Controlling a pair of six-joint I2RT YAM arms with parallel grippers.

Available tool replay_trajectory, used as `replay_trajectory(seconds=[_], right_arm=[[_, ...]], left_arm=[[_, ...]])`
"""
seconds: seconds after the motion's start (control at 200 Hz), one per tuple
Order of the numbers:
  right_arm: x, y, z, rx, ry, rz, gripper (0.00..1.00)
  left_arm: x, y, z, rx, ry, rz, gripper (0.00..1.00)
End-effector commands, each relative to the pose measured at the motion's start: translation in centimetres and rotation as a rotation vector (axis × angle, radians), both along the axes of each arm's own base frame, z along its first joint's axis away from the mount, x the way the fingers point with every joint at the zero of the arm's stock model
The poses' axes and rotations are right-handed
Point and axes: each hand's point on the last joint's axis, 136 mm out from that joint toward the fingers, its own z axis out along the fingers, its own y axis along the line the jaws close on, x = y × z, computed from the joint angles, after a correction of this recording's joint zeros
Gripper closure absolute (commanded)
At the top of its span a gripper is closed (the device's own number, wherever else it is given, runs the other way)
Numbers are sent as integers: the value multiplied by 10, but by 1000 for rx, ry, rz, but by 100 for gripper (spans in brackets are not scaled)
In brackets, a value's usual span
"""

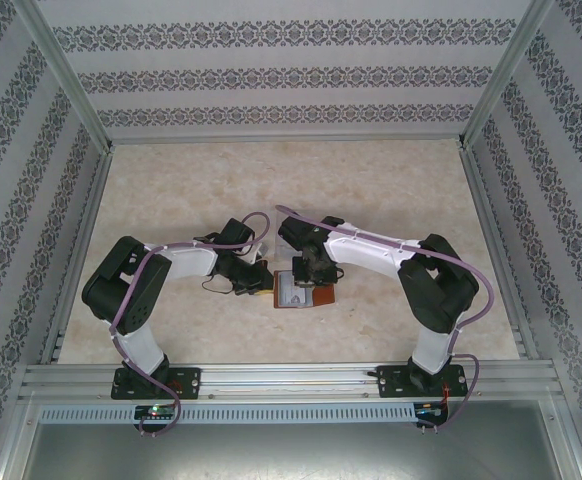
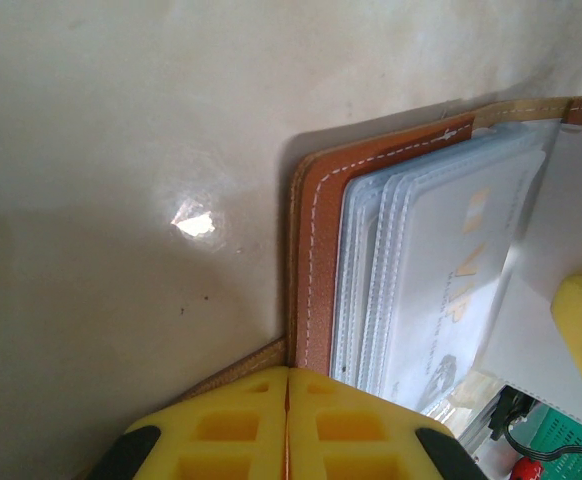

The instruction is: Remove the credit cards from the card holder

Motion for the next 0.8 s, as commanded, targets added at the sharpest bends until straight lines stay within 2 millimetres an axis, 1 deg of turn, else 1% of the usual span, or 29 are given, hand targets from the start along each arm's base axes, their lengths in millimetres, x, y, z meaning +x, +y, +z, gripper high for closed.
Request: replay_trajectory(seconds=[0.0, 0.16, 0.245, 0.51, 0.794], right_arm=[[-2, 6, 10, 40, -20, 11, 92], [-2, 4, 10, 47, -23, 10, 99], [-3, 1, 8, 43, -23, 6, 99], [-4, -26, -4, -79, -17, 15, 93], [-6, -42, -14, -147, -10, 16, 89]], left_arm=[[-9, 13, -13, 48, 54, 16, 92], [-9, 13, -14, 49, 57, 14, 92], [-9, 13, -14, 49, 56, 16, 92], [-9, 13, -14, 54, 60, 17, 92], [-9, 14, -14, 56, 60, 17, 92]])
